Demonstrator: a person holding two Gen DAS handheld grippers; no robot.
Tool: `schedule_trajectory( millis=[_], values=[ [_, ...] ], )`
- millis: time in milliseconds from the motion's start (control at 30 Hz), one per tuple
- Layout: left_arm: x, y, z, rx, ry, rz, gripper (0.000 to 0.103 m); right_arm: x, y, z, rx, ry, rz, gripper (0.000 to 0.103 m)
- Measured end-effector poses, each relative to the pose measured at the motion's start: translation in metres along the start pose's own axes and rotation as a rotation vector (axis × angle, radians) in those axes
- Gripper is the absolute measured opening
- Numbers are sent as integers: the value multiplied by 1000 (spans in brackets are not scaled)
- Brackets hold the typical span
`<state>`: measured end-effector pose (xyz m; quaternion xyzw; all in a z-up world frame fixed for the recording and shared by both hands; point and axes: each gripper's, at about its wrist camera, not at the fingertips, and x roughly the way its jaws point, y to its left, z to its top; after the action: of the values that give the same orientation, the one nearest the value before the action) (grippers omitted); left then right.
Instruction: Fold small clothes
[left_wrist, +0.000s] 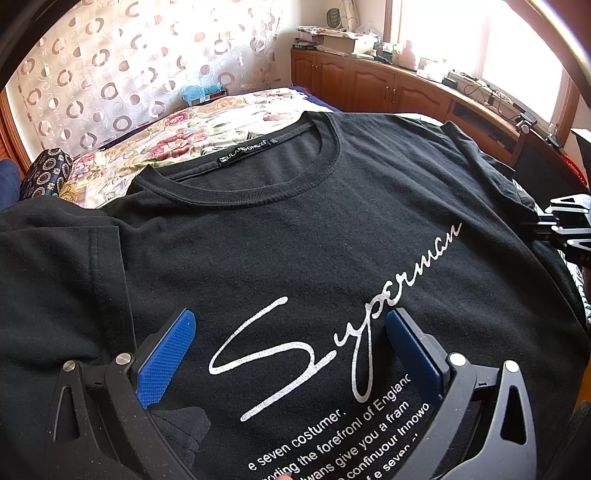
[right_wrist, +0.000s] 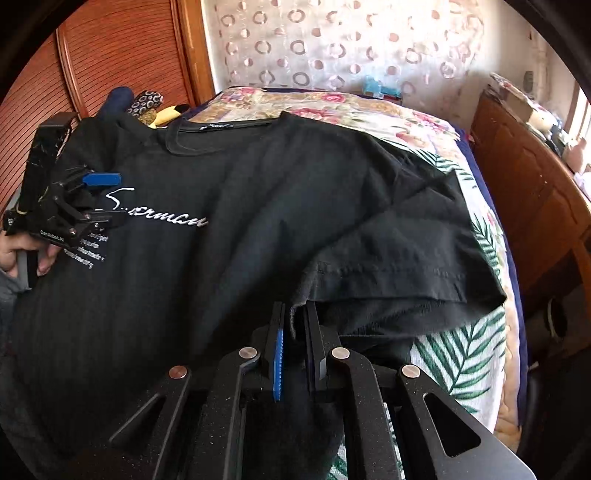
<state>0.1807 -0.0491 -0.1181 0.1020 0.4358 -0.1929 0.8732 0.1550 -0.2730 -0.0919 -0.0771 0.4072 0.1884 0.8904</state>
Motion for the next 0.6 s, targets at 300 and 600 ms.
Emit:
schedule_trajectory(
  millis=[300,600],
  values=[
    [-14,7,1,-32,-36,4,103,-41,-21,0,25,-58,-56,38],
    [-57,10,5,-52,-151,13,103,-19,-85,7,107,-52,-189,38]
  ],
)
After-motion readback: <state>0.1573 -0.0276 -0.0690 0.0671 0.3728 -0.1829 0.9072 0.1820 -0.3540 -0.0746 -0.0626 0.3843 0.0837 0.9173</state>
